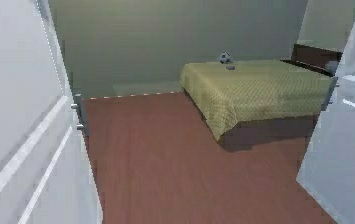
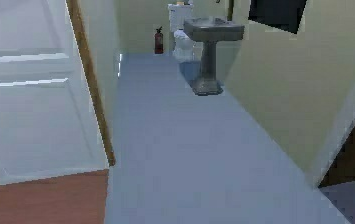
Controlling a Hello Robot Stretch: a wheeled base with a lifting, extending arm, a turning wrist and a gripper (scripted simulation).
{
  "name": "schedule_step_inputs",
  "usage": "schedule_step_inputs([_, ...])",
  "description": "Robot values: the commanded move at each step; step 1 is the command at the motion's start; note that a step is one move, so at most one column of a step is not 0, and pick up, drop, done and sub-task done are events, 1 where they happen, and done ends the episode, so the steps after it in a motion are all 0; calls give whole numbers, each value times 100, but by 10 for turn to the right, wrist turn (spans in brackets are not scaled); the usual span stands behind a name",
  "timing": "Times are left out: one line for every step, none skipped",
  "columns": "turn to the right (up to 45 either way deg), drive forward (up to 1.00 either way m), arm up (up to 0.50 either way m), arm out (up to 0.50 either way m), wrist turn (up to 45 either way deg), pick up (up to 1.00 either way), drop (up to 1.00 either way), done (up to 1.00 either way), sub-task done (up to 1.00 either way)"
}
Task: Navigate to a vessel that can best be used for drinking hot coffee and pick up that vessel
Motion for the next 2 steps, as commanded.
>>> schedule_step_inputs([390, 0, 0, 0, 0, 0, 0, 0, 0])
schedule_step_inputs([0, 20, 0, 0, 0, 0, 0, 0, 0])
